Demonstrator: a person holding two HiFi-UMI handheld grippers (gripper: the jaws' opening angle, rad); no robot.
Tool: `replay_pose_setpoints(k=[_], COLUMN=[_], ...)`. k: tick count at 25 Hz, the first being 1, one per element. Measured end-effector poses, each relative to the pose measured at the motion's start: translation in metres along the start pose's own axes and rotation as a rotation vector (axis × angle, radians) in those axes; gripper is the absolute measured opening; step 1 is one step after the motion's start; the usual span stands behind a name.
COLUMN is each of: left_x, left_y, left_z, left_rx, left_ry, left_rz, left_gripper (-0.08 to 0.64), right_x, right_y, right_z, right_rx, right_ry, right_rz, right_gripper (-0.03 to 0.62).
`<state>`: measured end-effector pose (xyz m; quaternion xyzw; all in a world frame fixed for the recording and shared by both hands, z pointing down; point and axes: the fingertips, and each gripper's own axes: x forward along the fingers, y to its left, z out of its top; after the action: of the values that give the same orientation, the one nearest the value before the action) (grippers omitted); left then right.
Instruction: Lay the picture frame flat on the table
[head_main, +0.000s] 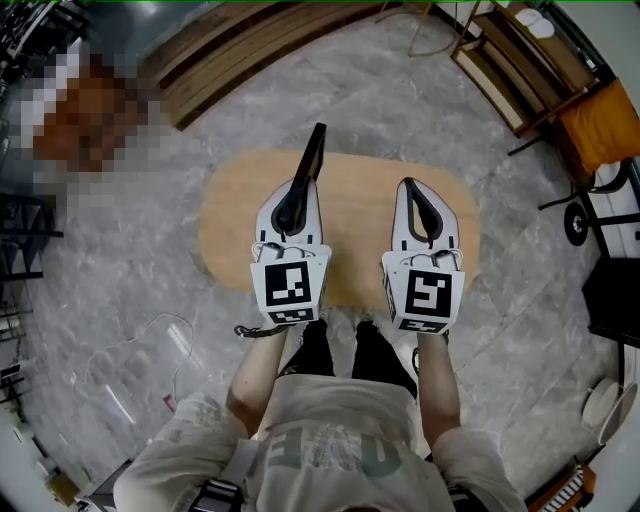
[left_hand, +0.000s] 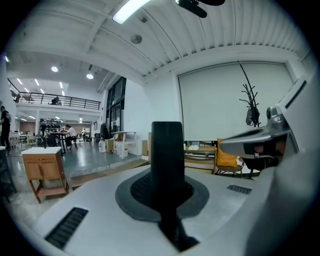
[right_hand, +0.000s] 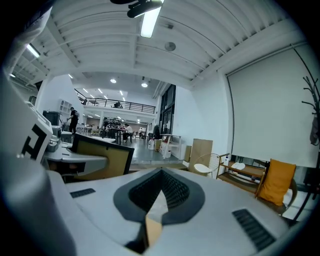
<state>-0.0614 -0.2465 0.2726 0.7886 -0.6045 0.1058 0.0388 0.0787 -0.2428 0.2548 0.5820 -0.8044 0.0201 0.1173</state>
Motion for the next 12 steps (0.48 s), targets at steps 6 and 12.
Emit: replay_pose_setpoints(k=[6,12], left_x=[0.031,0.047], left_y=[0.000,-0.002], left_z=[-0.054,-0.134], left_rx=[0.017,-0.080], left_ry=[-0.002,0.077], left_rz=[0.009,0.016], left_gripper=[0.020,0.020], right_x=[0.030,0.043], right_y=[0.006,0.018], right_z=[-0.046,-0.118], right_rx=[0.020,0.151], right_ry=[0.004,0.020], right_rz=[0.018,0.064], right_gripper=[0.006,0.006])
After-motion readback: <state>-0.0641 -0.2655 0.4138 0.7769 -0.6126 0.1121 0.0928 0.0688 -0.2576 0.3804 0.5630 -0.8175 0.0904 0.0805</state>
